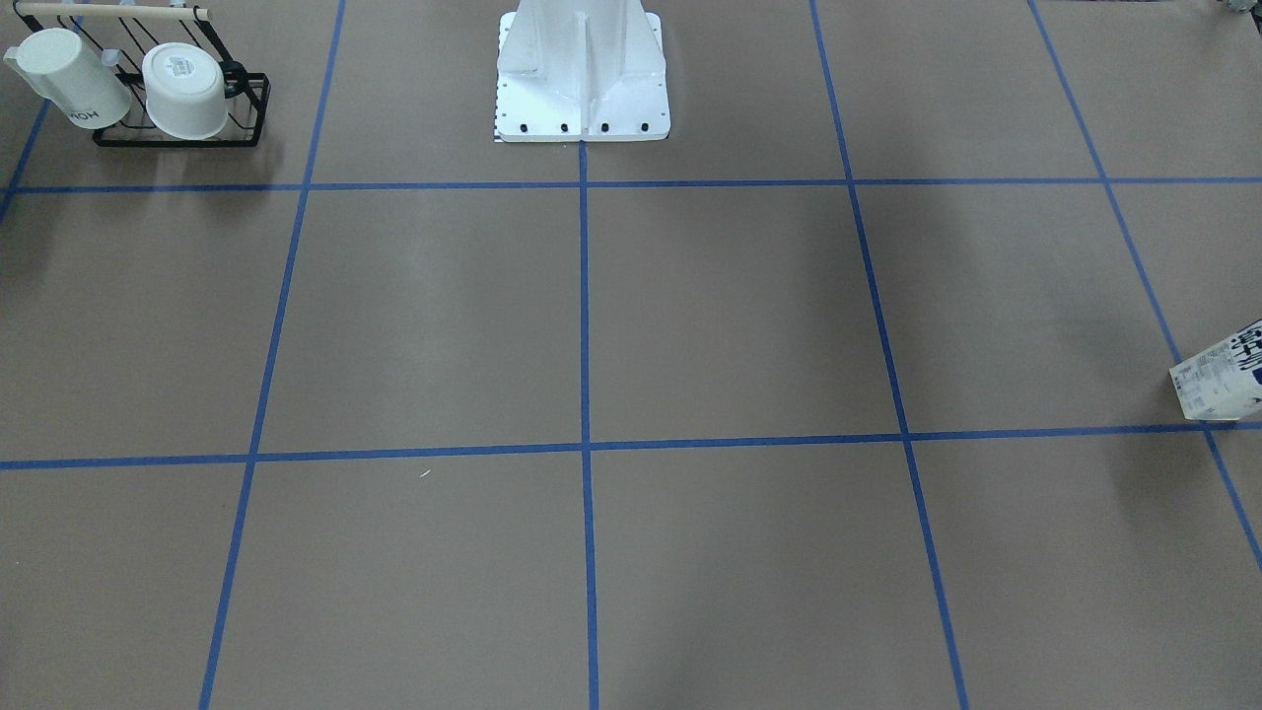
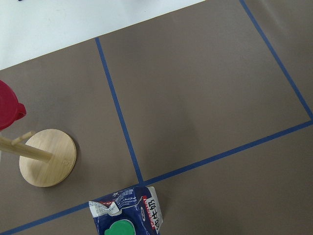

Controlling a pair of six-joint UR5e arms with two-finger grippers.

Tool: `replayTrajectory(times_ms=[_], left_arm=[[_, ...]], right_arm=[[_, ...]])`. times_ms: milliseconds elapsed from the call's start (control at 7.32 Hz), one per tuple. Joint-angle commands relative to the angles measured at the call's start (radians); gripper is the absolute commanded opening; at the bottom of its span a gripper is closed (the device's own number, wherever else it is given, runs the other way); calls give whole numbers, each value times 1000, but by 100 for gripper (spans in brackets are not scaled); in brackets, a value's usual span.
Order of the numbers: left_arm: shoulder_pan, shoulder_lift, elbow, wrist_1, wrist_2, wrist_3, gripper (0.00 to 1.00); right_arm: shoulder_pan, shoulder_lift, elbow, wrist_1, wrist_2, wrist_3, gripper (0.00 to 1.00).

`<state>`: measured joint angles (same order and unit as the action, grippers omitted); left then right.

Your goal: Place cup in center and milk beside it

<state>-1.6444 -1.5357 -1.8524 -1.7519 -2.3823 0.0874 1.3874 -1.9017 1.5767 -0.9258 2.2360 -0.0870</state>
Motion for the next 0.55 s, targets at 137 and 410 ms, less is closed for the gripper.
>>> replayTrajectory(times_ms=[137, 410], left_arm=[[0, 34, 9, -58, 0, -2, 99], [0, 34, 10, -58, 1, -2, 98]], right_arm=[[-36, 6, -7, -4, -36, -78, 45], [-34, 6, -20, -4, -45, -123, 10]])
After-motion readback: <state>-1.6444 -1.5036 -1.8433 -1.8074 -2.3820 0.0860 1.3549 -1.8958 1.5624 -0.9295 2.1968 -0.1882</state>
